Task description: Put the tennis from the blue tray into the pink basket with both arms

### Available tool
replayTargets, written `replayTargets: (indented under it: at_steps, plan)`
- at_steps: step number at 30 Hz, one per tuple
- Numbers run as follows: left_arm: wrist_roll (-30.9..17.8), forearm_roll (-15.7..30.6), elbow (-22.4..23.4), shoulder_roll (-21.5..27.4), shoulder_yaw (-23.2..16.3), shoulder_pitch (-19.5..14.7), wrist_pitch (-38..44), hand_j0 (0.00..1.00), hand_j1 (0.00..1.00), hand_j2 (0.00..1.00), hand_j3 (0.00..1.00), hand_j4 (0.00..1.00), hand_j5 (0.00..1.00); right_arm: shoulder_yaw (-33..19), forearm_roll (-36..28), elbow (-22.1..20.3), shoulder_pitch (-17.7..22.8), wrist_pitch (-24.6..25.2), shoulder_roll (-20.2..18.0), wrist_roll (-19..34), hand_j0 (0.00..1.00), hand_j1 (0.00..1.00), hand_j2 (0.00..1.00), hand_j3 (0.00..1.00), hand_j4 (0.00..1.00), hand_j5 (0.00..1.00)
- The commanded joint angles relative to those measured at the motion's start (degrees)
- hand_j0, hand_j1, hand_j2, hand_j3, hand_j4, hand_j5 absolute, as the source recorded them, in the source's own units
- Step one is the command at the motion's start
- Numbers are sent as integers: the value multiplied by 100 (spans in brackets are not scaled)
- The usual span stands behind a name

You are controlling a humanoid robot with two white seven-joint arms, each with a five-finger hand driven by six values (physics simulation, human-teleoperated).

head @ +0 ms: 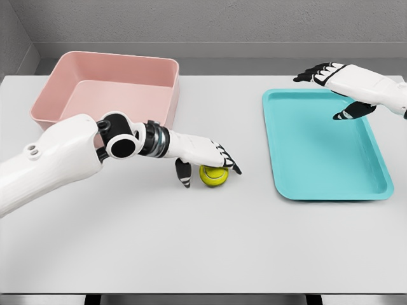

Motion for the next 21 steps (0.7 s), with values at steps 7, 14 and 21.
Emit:
replayTargets:
  at_steps: [7,14,21]
  plan:
    - [2,-77,0,-42,5,9,-12,93,93,93,93,93,93,-4,-32,-1,0,5,-5,-3,100,100,100,100,100,100]
    - [153,-77,0,-59,5,17,-30,69,69,69,69,69,69,-13,-32,-1,0,5,-5,-3,100,100,100,100,100,100]
    - [153,-59,0,2,13,18,-56,59,59,59,59,59,59,-5,-32,-1,0,5,-5,-3,100,100,100,100,100,100]
